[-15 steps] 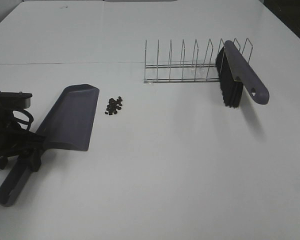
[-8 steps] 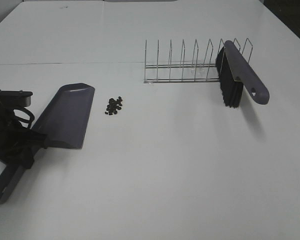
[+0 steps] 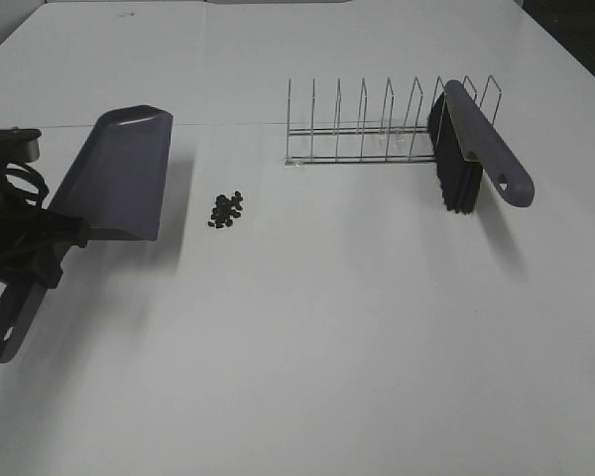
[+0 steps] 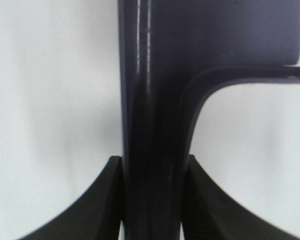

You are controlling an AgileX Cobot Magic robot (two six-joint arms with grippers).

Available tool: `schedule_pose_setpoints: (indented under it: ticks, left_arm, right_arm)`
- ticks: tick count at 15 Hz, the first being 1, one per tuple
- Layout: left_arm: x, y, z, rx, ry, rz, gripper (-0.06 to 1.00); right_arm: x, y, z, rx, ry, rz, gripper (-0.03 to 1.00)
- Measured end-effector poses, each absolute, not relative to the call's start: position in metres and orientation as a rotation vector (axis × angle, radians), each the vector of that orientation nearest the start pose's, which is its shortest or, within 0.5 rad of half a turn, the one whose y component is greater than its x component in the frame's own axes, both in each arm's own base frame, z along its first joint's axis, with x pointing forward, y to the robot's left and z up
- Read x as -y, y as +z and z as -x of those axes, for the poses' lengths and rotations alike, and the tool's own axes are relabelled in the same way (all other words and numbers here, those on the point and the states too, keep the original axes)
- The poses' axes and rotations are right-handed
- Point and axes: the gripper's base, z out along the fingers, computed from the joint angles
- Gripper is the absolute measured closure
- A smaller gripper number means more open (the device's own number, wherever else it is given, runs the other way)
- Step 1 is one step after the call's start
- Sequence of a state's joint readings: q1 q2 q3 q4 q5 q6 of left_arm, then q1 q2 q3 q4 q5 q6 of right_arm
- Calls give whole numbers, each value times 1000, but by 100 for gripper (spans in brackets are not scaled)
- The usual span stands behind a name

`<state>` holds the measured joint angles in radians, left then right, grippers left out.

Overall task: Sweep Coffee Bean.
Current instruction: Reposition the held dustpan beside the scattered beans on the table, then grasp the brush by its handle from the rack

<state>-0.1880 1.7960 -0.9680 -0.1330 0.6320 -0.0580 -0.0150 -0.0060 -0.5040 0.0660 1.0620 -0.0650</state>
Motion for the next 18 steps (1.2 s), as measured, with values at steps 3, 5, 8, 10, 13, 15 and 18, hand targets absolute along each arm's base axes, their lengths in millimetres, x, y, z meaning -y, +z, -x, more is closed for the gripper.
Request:
schedule_pose_setpoints:
  ticks: [3,5,8,10,13,15,18]
  left_arm:
    - [67,150,-311,-2952,-167,-46,68]
    - [66,149,-310,-2961,-167,-42,68]
    - [66,149,-309,-2972,-167,-43,68]
    - [66,149,-309,-2972,-167,-43,68]
    - [66,149,-309,-2972,-167,-43,68]
    - [66,149,-309,-2972,-167,-43,68]
    - [66,149,-309,-2974,-167,-43,68]
  right_arm:
    - [-5,278,6,-2033,29,54,13]
    - [-5,280,3,-2047,29,54,13]
    - [-4,303,-27,-1973,28,39,13]
    - [-4,329,-67,-1926,36,24,13]
    - [-4,361,-128,-1987,40,47,13]
    - [-4,374,-168,-2044,33,81,13]
    - [-4,388,-249,-2146,38,127,13]
